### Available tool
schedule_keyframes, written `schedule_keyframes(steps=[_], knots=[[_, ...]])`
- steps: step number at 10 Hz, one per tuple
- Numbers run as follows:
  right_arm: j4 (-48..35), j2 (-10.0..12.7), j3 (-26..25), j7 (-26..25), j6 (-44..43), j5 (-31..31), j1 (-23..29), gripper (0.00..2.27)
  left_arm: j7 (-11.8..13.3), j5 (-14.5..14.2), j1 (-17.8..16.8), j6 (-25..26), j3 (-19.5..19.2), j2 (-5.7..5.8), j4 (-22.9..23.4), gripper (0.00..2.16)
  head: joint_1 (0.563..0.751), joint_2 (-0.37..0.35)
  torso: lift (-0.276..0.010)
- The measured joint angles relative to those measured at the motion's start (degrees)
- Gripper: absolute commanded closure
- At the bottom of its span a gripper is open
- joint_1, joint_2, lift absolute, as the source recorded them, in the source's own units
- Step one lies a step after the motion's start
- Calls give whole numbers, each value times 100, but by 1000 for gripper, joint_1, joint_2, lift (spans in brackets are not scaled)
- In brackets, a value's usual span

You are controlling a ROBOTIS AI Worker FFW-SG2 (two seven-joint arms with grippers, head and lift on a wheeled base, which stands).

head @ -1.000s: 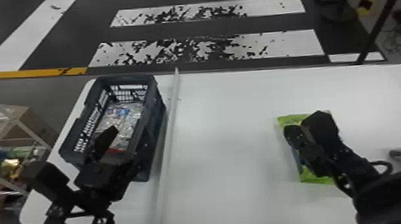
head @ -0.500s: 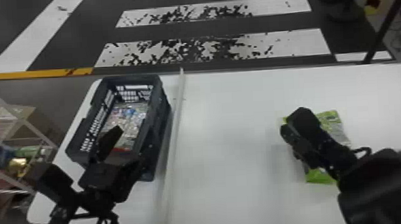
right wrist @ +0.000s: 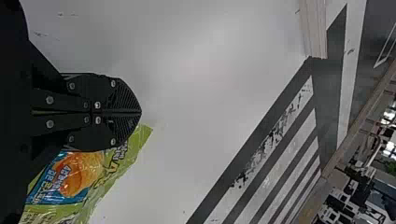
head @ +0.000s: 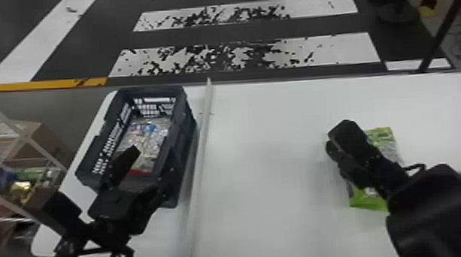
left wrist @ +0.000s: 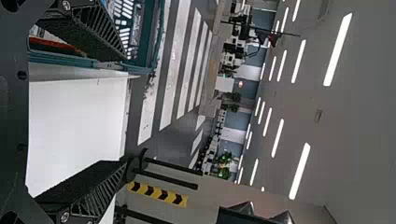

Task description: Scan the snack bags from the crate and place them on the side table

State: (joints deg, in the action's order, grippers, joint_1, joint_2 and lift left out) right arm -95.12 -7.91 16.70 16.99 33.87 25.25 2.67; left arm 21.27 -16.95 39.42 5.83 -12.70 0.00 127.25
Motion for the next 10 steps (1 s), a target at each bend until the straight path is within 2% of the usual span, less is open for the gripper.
schedule_keyframes(steps=[3,4,5,7,8,10], knots=[[56,7,-2,-3,59,99,-19,2233,9,-18,38,-21,-30,0,27,87,695,133,-94],[-73,3,-34,-3,56,67,81,2078,9,-19,39,-21,-30,0,28,87,695,133,-94],[-453,1,-112,-3,55,-64,271,1683,9,-19,40,-18,-30,0,29,87,695,138,-94],[-1518,-14,-451,58,220,-484,742,245,8,-19,40,-7,-8,0,81,87,695,130,-94],[-2009,-38,-685,103,354,-746,975,56,-8,-17,35,0,18,0,138,87,695,121,-94],[-2717,-58,-1228,125,555,-1062,1371,60,-175,60,18,13,148,0,275,87,695,65,-94]])
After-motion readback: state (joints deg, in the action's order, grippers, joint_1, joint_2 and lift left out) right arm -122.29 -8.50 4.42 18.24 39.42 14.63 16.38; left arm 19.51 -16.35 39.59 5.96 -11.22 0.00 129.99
